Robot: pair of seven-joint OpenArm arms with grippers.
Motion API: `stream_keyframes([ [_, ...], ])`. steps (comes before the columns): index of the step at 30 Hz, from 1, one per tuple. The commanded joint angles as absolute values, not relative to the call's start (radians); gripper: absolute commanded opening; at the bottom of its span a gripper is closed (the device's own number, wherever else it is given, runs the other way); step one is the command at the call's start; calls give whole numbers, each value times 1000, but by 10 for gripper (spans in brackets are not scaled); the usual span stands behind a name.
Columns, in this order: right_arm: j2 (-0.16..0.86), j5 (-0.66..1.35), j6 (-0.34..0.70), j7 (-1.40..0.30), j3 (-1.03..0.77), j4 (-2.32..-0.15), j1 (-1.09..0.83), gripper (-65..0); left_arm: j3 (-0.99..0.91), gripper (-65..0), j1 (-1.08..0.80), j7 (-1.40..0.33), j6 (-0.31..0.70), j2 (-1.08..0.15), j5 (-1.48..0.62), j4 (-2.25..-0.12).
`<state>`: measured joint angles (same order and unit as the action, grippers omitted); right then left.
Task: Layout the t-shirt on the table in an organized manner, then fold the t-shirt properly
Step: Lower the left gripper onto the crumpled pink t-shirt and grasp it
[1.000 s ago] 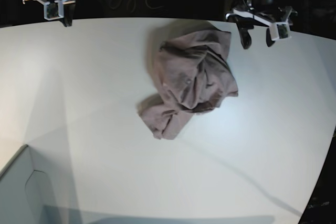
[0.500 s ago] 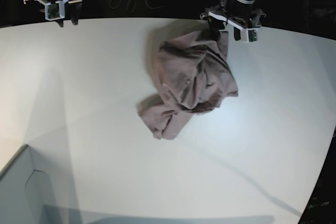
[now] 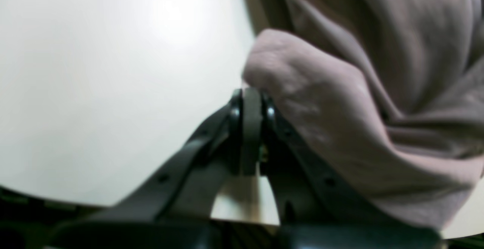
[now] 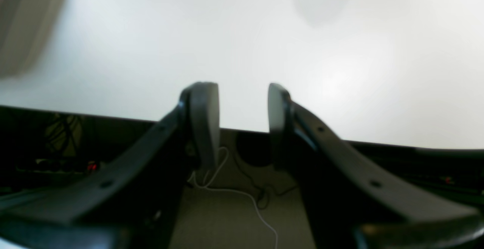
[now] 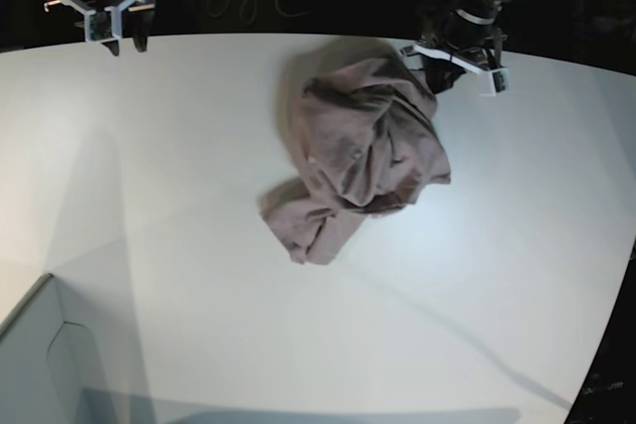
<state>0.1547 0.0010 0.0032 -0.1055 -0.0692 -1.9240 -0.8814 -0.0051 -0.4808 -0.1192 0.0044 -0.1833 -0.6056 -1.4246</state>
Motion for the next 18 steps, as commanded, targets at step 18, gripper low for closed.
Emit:
stream_keyframes([
  [18, 157, 1, 1, -88, -82, -1939, -877, -432, -266, -650, -294, -108, -4, -320, -739, -2009],
])
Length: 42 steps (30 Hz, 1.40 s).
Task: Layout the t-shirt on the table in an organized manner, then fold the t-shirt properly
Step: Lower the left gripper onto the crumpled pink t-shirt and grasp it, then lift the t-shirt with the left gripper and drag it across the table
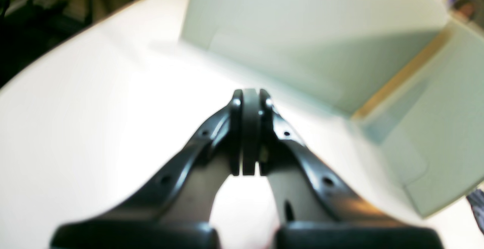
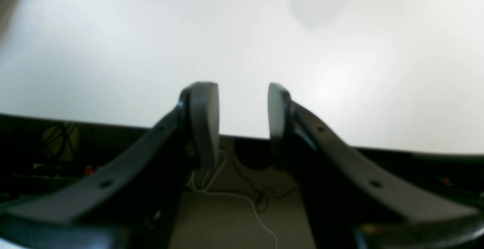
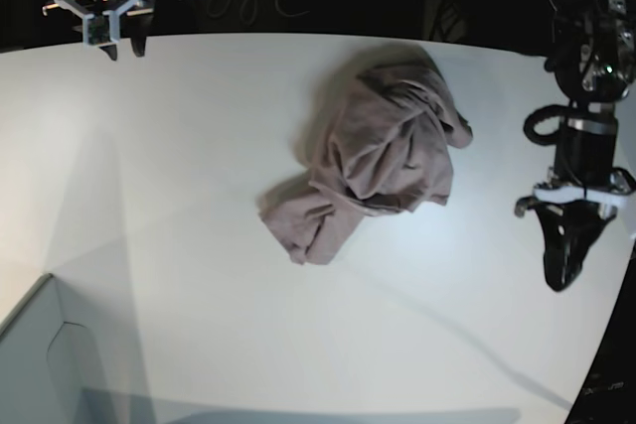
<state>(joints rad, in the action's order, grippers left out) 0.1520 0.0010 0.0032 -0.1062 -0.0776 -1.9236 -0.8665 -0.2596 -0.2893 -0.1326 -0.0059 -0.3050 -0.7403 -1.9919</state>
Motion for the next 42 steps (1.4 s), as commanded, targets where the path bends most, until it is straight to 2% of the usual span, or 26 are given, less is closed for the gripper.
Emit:
stream_keyframes([
  [1, 157, 1, 1, -102, -82, -1939, -877, -432, -262, -650, -278, -108, -4, -326, -739, -2008],
  [4, 157, 1, 1, -156, -82, -1939, -860, -432, -255, -643, -280, -110, -4, -315, -740, -1968],
  [6, 153, 1, 1, -180, -82, -1940, -842, -432, -249, -604, -314, -160, -4, -315, -746, -1926],
  [7, 148, 1, 1, -193, -82, -1940, -839, -432, -248, -564, -328, -197, -2, -314, -746, -1906],
  [11, 142, 1, 1, -217, -77, -1939, -812, -432, -262, -337, -386, -265, 5, -242, -748, -1827],
  [12, 142, 1, 1, -217, -76, -1939, -809, -432, -265, -315, -400, -265, 5, -226, -746, -1804],
  [20, 142, 1, 1, -300, -74, -1940, -756, -432, -252, -342, -412, -272, 5, -159, -746, -1646],
  [33, 142, 2, 1, -306, -73, -1940, -728, -432, -104, -349, -372, -272, 5, -168, -746, -1537],
  [35, 142, 2, 1, -306, -73, -1940, -727, -432, -105, -415, -375, -272, 5, -166, -746, -1538],
  [38, 142, 2, 1, -306, -73, -1939, -707, -432, -111, -628, -384, -272, 5, -166, -746, -1555],
  [39, 142, 2, 1, -306, -73, -1939, -705, -432, -111, -650, -389, -272, -1, -170, -746, -1572],
  [41, 142, 2, 1, -306, -73, -1939, -702, -432, -127, -632, -420, -271, -1, -171, -746, -1624],
  [42, 142, 2, 1, -306, -73, -1939, -702, -432, -151, -645, -432, -271, 2, -171, -746, -1662],
])
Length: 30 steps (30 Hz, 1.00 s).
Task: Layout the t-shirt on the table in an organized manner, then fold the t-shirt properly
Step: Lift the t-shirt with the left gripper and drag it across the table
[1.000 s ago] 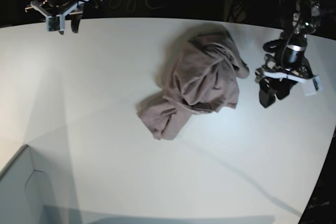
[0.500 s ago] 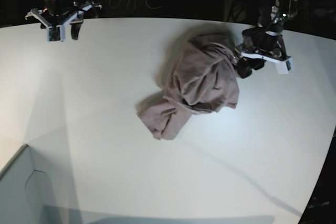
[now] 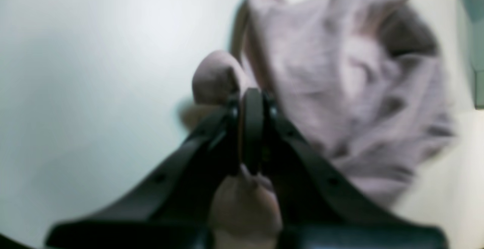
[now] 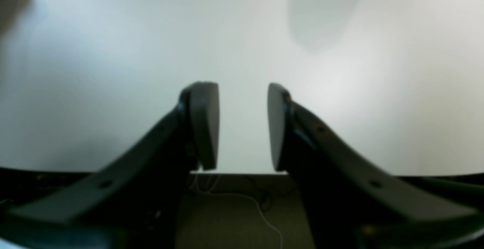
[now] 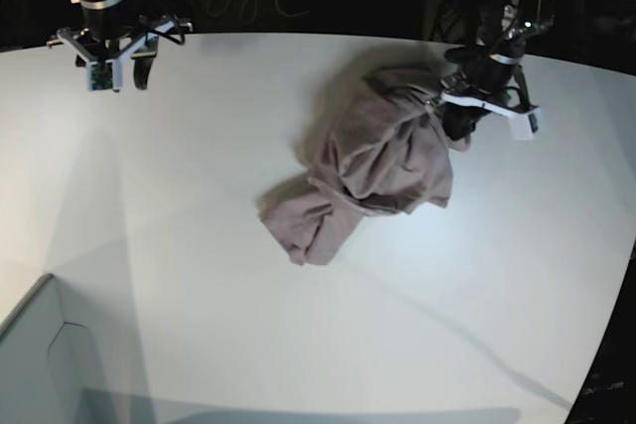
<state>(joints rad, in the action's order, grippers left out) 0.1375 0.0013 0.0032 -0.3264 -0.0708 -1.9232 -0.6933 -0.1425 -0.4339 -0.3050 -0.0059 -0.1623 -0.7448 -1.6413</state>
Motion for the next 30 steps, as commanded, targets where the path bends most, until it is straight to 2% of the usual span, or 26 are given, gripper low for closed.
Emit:
stream_keyframes([
  [1, 142, 2, 1, -306, -73, -1939, -702, -432, -171, -650, -447, -271, 2, -166, -746, -1705],
  [6, 143, 2, 1, -306, -73, -1939, -685, -432, -220, -650, -430, -268, 4, -166, -742, -1917],
  [10, 147, 2, 1, -308, -76, -1939, -682, -432, -225, -650, -278, -268, -4, -170, -739, -2008],
  [18, 159, 1, 1, -312, -81, -1937, -685, -432, -216, -650, 82, -332, -5, -200, -736, -1977],
  [21, 157, 1, 1, -380, -81, -1937, -674, -432, -216, -650, 186, -360, -5, -180, -737, -1943],
  [24, 156, 1, 1, -437, -81, -1939, -651, -432, -203, -650, 257, -361, -4, -168, -737, -1925],
  [30, 156, 1, 1, -449, -81, -1942, -648, -432, -48, -650, 323, -354, -4, -130, -736, -1851],
])
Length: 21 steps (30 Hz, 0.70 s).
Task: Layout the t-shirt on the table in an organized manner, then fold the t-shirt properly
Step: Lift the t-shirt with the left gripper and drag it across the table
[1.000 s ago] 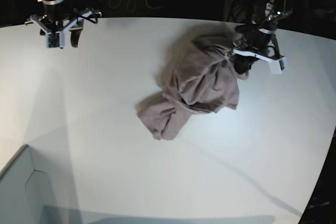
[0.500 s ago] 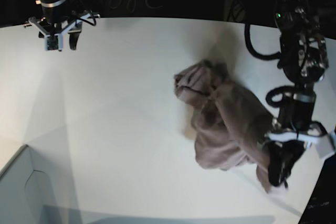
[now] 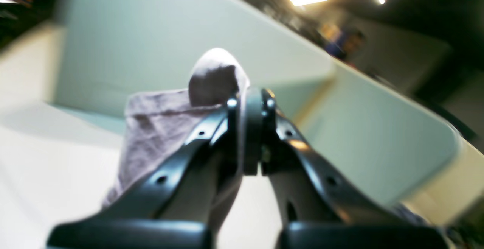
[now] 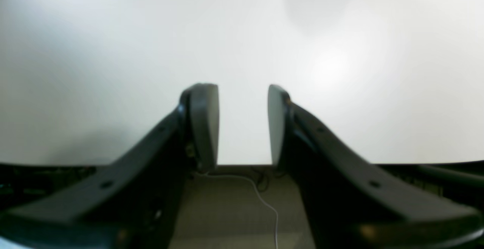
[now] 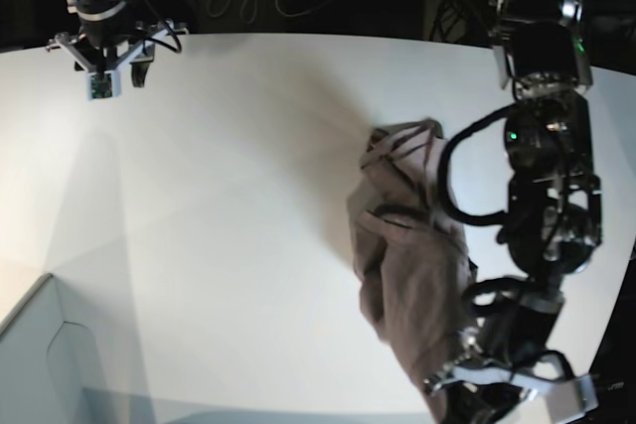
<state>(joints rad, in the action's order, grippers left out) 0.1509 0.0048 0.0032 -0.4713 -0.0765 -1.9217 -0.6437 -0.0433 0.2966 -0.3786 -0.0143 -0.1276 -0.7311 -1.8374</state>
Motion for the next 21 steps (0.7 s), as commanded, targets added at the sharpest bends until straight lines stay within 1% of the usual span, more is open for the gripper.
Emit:
stream_keyframes([
  [1, 156, 1, 1, -449, -81, -1942, -648, -432, -28, -650, 331, -354, -4, -105, -736, -1827],
  [6, 140, 1, 1, -449, -82, -1943, -648, -432, 31, -650, 410, -352, -4, 5, -736, -1655],
  [12, 128, 1, 1, -449, -82, -1943, -654, -432, 36, -650, 582, -352, -5, 116, -728, -1468],
  [15, 127, 1, 1, -449, -82, -1943, -656, -432, 35, -649, 697, -351, -5, 150, -654, -1336],
  [18, 125, 1, 1, -449, -79, -1943, -659, -432, 36, -641, 828, -351, -5, 157, -576, -1153],
  [19, 125, 1, 1, -449, -77, -1943, -659, -432, 36, -627, 863, -351, -5, 157, -556, -1078],
  [20, 119, 1, 1, -449, -76, -1942, -659, -432, 35, -597, 905, -349, -5, 157, -542, -983],
  [21, 110, 1, 1, -449, -76, -1942, -659, -432, 33, -551, 943, -340, -5, 157, -538, -895],
])
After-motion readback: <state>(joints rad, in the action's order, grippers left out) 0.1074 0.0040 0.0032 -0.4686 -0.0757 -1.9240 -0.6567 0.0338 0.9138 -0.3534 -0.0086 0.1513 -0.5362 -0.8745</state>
